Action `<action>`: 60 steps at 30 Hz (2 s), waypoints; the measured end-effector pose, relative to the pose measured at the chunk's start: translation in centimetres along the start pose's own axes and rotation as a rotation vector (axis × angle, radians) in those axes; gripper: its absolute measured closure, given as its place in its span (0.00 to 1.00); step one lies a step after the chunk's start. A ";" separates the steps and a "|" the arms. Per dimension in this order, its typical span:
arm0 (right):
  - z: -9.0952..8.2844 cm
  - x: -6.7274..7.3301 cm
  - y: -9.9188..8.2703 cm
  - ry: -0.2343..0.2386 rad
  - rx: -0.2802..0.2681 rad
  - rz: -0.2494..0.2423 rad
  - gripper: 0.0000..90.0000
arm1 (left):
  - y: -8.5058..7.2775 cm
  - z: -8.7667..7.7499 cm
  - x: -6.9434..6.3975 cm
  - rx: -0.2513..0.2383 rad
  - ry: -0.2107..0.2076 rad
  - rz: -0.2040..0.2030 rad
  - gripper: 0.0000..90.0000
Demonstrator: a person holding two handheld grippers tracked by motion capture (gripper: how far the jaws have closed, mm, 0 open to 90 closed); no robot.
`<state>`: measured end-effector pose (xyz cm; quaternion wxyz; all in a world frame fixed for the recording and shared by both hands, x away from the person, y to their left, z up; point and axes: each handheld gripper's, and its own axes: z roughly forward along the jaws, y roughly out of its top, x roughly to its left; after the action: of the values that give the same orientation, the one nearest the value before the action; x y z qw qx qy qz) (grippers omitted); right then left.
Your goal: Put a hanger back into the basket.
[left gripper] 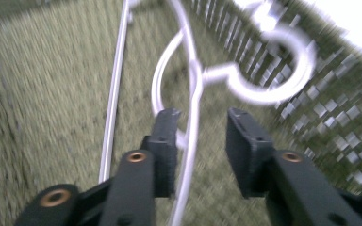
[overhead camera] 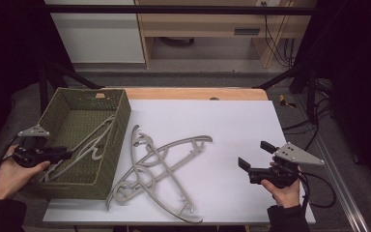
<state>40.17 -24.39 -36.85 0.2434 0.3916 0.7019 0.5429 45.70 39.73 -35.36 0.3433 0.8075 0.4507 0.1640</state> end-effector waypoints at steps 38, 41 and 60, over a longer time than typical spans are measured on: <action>2.3 3.8 0.4 0.061 0.101 -0.051 0.04 | -0.1 1.4 -10.7 -0.394 -0.086 0.088 0.08; 3.0 4.5 0.4 0.075 0.121 -0.061 0.04 | -0.1 1.3 -10.7 -0.392 -0.084 0.097 0.08; 9.2 13.0 0.9 0.190 0.336 -0.188 0.08 | -0.3 0.2 -9.6 -0.389 -0.058 0.099 0.06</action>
<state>40.06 -8.48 -37.58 0.1568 0.3067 0.8358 0.4275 40.43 31.64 -35.30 0.4974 0.7514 0.3603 0.2413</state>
